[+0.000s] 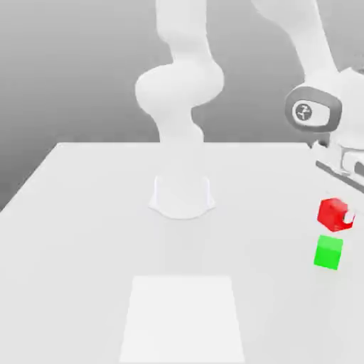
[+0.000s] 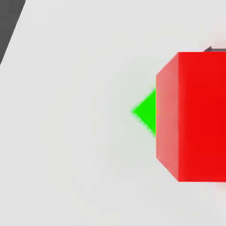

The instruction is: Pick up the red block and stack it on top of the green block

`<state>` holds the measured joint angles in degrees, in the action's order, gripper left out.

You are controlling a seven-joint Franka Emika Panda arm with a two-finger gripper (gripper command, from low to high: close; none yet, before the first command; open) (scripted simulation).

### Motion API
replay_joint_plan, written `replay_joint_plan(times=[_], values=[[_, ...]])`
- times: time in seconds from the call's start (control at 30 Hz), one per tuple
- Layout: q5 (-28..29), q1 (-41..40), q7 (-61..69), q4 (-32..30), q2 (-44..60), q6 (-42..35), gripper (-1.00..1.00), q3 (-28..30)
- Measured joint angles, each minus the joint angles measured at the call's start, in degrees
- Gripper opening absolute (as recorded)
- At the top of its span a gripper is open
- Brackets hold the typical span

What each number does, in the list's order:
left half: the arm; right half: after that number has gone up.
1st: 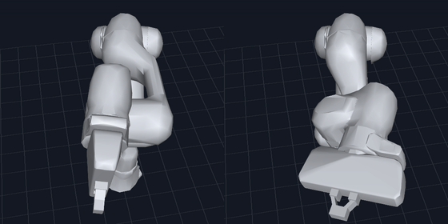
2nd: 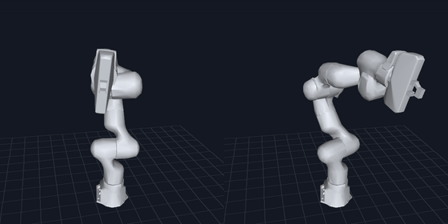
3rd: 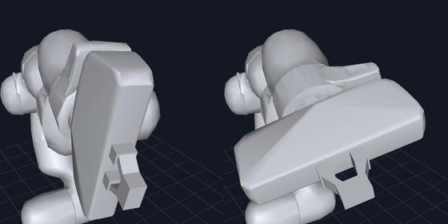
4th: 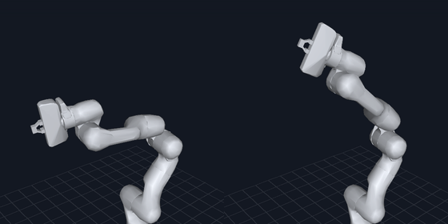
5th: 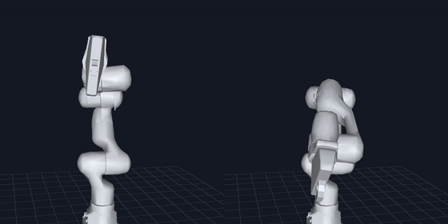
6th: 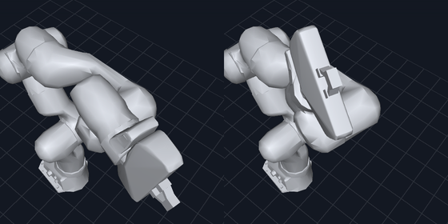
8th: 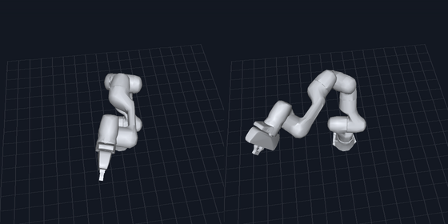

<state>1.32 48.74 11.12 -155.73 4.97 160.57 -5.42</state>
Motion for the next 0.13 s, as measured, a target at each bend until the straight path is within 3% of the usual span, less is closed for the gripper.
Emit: replay_joint_plan(times=[0.03, 0.13], values=[[0.76, -0.03, -0.57, 0.1, 2.04, 1.93, 1.0, 0.2], [0.76, -0.04, -0.57, 0.1, 2.04, 1.93, 1.0, 0.2]])
